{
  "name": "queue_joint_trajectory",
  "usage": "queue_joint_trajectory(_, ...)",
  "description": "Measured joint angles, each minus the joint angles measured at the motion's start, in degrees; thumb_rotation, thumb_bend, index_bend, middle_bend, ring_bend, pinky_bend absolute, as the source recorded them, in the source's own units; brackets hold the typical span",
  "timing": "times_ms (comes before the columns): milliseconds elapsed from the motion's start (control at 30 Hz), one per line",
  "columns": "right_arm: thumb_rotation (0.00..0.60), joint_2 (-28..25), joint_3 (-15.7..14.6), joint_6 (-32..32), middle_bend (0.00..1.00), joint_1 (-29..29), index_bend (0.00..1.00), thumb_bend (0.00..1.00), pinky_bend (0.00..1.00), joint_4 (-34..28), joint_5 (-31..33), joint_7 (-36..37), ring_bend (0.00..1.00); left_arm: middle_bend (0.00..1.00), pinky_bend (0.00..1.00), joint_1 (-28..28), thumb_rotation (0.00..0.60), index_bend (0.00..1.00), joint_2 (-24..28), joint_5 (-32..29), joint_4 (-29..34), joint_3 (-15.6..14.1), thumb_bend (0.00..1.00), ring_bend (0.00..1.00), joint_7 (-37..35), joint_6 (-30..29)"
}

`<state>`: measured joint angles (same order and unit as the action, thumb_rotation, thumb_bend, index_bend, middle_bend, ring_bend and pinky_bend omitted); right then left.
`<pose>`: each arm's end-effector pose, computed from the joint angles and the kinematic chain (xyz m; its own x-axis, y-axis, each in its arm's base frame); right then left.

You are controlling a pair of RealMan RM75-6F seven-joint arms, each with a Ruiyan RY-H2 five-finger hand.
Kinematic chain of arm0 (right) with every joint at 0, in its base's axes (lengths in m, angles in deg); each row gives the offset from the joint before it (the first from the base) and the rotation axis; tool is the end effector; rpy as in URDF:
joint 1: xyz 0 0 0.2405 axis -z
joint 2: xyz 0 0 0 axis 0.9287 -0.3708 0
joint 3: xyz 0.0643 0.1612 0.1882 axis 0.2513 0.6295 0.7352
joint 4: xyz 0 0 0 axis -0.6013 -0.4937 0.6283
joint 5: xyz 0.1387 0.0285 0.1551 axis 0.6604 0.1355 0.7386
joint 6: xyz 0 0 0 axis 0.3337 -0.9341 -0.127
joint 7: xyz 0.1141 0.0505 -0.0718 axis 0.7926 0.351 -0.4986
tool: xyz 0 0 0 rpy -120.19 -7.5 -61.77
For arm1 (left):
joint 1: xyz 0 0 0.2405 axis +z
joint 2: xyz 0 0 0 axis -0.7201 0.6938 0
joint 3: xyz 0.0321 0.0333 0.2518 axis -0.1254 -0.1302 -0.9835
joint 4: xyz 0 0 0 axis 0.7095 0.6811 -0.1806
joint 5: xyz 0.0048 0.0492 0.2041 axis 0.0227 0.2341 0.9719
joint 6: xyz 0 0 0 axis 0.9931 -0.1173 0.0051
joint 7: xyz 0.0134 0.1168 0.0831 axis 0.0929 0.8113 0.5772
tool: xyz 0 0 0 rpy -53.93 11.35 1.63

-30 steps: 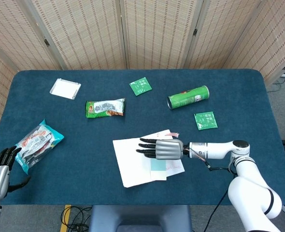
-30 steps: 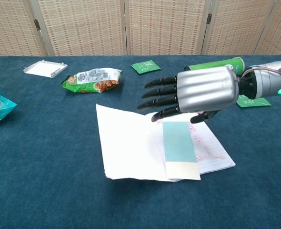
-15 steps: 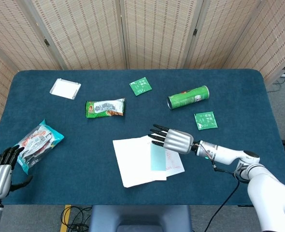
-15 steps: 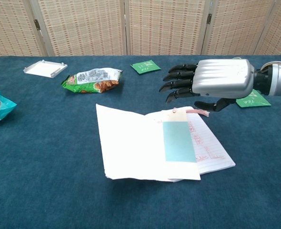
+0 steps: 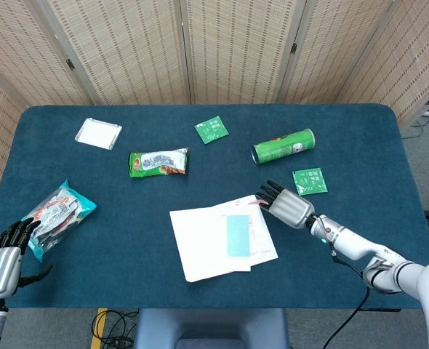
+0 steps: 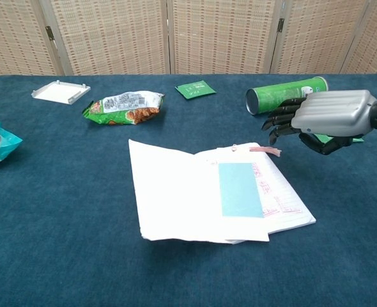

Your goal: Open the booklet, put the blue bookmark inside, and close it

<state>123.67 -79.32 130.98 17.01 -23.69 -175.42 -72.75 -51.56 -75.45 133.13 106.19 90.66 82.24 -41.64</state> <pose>-0.2226 -0.3716 0.0219 0.8859 -0.0521 0.4609 -0.3455 -0.7372 0.5807 -0.3000 0.1821 0.1433 0.3910 0.0533 0.9188 0.9186 0.0398 -0.3932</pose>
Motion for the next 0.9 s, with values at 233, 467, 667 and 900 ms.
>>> queue_joint_trajectory(233,0.600,2.1,1.7,-2.4,0.07,0.6,0.24,0.89,0.00,1.0,1.1,0.7,0.00,0.11,0.16,-0.1,0.600,0.15,-0.1,0.1,0.2,0.0,0.24,0.09,0.1,0.0)
queue_joint_trajectory(467,0.600,4.4,2.6,-3.2,0.06,0.7,0.24,0.86,0.00,3.1,1.0,1.7,0.00,0.11,0.16,-0.1,0.600,0.15,-0.1,0.1,0.2,-0.1,0.24,0.09,0.2,0.0)
queue_joint_trajectory(667,0.600,6.3,3.4,-3.6,0.05,0.7,0.24,0.86,0.00,5.3,0.7,2.6,0.00,0.11,0.16,0.0,0.600,0.15,0.0,-0.2,0.1,-0.1,0.24,0.09,0.1,0.0)
queue_joint_trajectory(900,0.600,8.3,4.0,-3.7,0.05,0.5,0.24,0.84,0.00,7.6,0.3,3.8,0.00,0.11,0.16,0.0,0.600,0.15,0.0,-0.4,0.0,-0.1,0.24,0.09,0.2,0.1)
